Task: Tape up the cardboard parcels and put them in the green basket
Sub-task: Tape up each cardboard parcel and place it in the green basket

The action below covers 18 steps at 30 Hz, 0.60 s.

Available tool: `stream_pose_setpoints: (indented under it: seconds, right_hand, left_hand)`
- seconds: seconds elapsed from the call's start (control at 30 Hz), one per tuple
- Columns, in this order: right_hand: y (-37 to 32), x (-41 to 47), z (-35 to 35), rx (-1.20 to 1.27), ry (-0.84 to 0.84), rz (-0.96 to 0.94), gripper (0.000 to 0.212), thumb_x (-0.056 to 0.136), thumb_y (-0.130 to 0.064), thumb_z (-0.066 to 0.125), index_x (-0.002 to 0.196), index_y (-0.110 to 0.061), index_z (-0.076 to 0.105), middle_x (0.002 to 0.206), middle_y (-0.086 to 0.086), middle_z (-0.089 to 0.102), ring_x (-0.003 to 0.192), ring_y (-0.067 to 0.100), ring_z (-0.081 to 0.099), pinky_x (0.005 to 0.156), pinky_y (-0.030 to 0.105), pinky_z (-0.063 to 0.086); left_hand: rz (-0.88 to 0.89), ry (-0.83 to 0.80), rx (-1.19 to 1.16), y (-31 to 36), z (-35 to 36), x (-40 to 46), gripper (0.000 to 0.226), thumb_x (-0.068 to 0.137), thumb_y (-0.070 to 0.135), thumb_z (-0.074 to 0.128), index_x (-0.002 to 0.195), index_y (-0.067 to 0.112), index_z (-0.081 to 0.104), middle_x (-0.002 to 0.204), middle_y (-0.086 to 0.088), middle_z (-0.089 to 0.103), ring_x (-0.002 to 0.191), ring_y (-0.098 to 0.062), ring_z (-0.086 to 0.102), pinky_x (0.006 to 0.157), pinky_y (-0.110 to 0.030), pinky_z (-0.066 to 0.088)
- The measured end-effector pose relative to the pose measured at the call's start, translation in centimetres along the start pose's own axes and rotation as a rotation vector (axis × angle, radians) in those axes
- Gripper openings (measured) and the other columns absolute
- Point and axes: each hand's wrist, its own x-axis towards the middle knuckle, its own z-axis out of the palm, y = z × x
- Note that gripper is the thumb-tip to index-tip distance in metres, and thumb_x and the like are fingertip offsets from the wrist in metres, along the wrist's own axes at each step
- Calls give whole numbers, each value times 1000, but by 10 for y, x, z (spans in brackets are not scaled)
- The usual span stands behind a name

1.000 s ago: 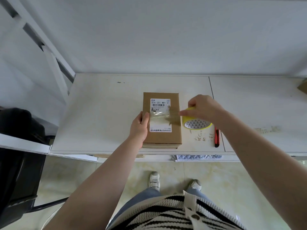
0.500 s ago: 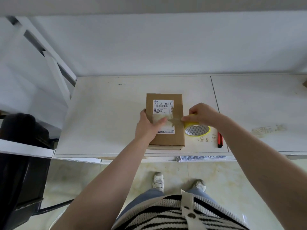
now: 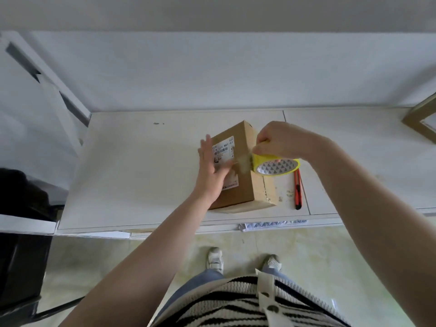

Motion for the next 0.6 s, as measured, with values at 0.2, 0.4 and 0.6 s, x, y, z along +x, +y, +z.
stream_pose_setpoints:
  seconds: [0.2,0.4,0.6]
  right_hand:
    - [-15,-10,-10,121,-77,-66,42,85,-46,62,71,-7,67,56,-1,63,60,17,59,63,31,43]
    - [-16,-17,-13,120,11,-71,20,83,-39,71,81,-19,73,71,-5,64,71,13,56,64,30,43]
    - [-9,-9,10,-117,113,88,46,78,-64,64,60,-22,59,65,-2,61,67,17,59,56,27,36]
  left_hand:
    - [-6,-80,270,7,15,1,74,97,63,29,155,34,-6,164,7,-12,150,-14,-13,121,-43,-7]
    - [-32,-117,221,12,2,-3,89,82,64,34,156,31,-2,164,8,-5,151,-11,-4,120,-50,-5]
    - [-156,-110,26,-9,-37,-7,71,98,56,40,156,35,4,165,6,-3,151,-13,-1,123,-44,1]
